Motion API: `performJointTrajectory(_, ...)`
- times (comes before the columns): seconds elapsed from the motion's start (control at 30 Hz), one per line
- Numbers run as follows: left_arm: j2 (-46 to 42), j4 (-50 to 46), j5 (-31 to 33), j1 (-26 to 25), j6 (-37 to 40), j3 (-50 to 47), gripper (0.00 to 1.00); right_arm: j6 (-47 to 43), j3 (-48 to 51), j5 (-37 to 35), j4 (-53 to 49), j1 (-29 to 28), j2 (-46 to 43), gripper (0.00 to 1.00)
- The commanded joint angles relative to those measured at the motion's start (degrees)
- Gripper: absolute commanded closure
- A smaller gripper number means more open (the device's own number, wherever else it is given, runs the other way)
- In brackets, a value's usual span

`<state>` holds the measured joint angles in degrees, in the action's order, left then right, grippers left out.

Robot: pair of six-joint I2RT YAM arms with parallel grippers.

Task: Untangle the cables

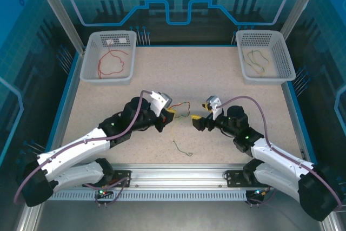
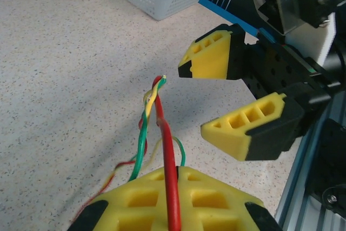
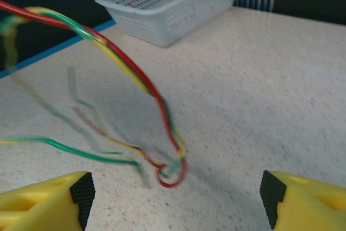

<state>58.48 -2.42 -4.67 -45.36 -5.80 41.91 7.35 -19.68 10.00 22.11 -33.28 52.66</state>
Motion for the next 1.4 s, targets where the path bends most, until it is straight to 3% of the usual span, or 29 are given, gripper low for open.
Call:
performJointTrajectory(0.0,1.0,-0.1,-3.0,0.5,0.9,2.7,1.0,-6.2,-1.4,0.2,4.5,-3.7,-1.5,0.15)
performJointTrajectory(0.17,0.0,1.2,-3.9,0.6,1.1,3.1,1.0,-11.0,-4.7,-3.7,1.3,-6.7,0.6,0.16)
performJointTrajectory(0.43,-0.4,3.1,-4.8,1.2,0.9,3.4,1.0,-4.8,-6.5,-1.5,8.9,-6.1,4.3,0.17)
performJointTrajectory(0.53,-0.7,3.9,-6.1,1.2,1.0,3.2,1.0,-4.9,-7.2,-6.6,8.6,-7.0,5.6,0.17)
performJointTrajectory(0.63,-1.8,4.3,-3.4,1.2,0.5,2.7,1.0,-3.8,-7.2,-9.8,8.7,-6.9,4.7,0.18)
performJointTrajectory(0.7,-2.7,5.0,-1.9,1.2,0.1,2.0,1.0,1.3,-8.8,-12.1,5.6,-5.6,4.3,0.16)
performJointTrajectory(0.97,-1.5,6.6,1.4,1.2,0.7,1.6,1.0,21.3,-15.2,2.2,0.5,-2.6,13.4,0.17)
performJointTrajectory(1.07,-1.5,7.4,2.6,1.2,0.9,1.3,1.0,28.5,-15.9,2.2,1.3,-2.7,16.9,0.18)
performJointTrajectory(1.17,-2.0,8.5,3.9,1.2,1.3,0.6,1.0,31.1,-18.0,-2.0,-4.3,-3.1,19.0,0.2)
performJointTrajectory(1.3,-2.1,8.4,5.1,1.2,1.7,0.3,1.0,27.8,-17.6,-3.1,-3.7,-3.2,19.1,0.31)
performJointTrajectory(1.37,-2.5,9.2,5.1,1.2,1.7,-0.3,1.0,26.0,-17.7,-4.5,-4.0,-3.1,19.1,0.52)
